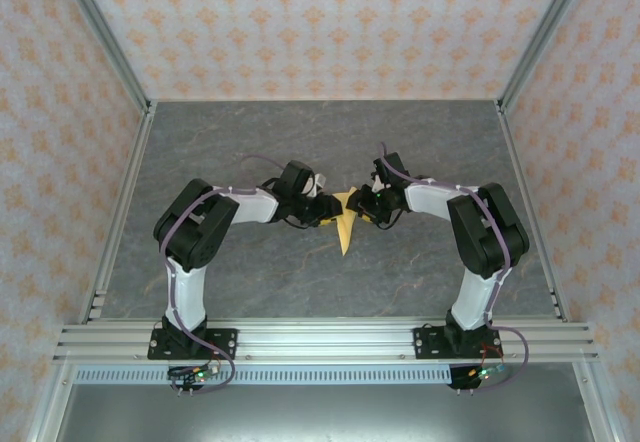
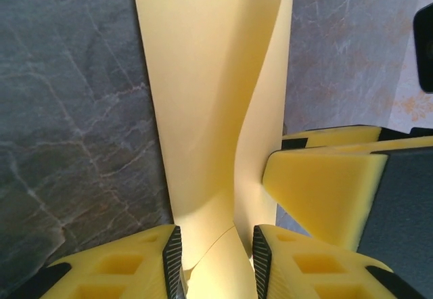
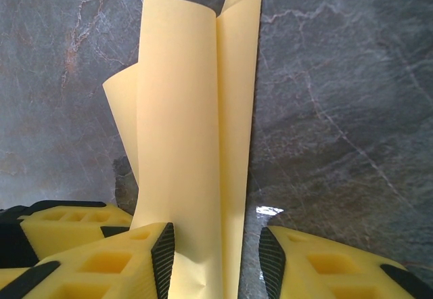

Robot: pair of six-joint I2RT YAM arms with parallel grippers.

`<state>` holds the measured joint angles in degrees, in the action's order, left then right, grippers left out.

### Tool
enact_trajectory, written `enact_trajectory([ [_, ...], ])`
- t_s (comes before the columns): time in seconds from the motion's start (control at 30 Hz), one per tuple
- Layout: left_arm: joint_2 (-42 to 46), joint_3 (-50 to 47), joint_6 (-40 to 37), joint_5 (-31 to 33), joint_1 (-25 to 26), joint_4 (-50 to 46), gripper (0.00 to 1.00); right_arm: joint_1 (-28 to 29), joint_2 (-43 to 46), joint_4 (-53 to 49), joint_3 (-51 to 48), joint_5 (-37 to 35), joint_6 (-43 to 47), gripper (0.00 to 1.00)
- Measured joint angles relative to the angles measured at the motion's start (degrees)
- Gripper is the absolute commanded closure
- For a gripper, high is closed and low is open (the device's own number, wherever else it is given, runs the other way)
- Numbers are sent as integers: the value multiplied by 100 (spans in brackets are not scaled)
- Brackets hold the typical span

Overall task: Fold a paper plane with a square sheet of paper (fold left side to right side)
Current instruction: Fold the wing for the fifth time at the center of the table.

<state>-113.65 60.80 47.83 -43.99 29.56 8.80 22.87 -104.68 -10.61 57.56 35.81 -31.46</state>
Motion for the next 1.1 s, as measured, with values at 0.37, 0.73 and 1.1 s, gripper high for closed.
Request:
enact_trajectory([
  [0.37, -166, 120, 85, -83, 7, 61, 80, 0, -7, -15, 15, 0, 7, 57],
  [0.73, -184, 142, 46, -61, 0, 90, 100, -44, 103, 256, -153, 116, -35, 53],
  [1.1, -181, 142, -37, -57, -48, 92, 100, -264, 127, 605, -201, 208, -105, 47],
])
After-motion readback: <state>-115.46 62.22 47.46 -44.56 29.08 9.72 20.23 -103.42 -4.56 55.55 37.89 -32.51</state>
